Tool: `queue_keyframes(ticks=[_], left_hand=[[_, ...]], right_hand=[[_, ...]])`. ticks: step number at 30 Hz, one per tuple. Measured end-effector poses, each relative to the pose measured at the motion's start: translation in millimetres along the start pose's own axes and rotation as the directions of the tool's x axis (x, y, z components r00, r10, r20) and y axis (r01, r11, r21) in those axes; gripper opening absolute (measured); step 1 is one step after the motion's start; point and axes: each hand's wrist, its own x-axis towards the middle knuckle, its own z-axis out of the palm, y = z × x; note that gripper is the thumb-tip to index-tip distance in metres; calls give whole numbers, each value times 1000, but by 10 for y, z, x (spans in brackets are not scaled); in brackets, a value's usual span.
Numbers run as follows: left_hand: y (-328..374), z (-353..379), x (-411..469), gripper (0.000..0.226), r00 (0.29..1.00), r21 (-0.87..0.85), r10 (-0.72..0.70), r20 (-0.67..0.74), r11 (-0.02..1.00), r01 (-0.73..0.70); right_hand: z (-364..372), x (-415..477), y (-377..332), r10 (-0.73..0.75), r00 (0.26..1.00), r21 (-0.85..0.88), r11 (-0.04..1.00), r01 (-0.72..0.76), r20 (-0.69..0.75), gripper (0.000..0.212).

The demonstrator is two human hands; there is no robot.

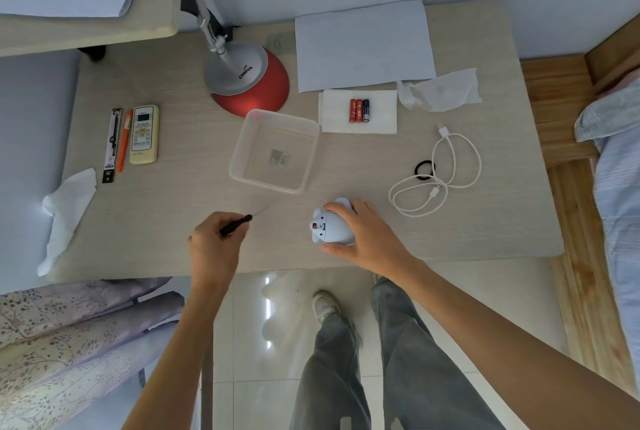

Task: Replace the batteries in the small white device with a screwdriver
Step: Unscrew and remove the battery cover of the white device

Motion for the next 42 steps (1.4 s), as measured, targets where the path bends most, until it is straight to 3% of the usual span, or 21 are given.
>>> queue_keyframes(ticks=[9,15,18,21,25,29,35,42], left_hand=[[-620,-24,360,12,998,27,-53,-25,998,53],[-750,-37,451,15,997,193,71,-25,979,-65],[-643,-49,366,29,981,239,188,-38,955,-174],[-397,83,225,46,962,120,257,93,956,-267],[-45,426,84,44,930,-220,88,358,975,-7],[168,655,22,50,853,-385,152,499,921,61],[198,856,3,50,801,-417,235,550,909,20],[175,931,34,51,798,-432,188,572,896,99]], right_hand=[[-23,-2,-13,-9,1000,-42,999,10,15,73],[-54,-14,-48,-24,1000,-58,998,24,3,70],[-84,-2,-53,-45,999,-101,994,43,-18,72],[-142,16,-45,-56,998,-127,991,52,-30,74],[-234,52,-40,-58,998,-156,986,56,-8,73],[-318,66,-46,-70,997,-162,985,67,-11,67],[-416,86,-52,-121,991,-226,965,132,63,67],[-592,140,-64,-224,948,-225,935,275,228,64]])
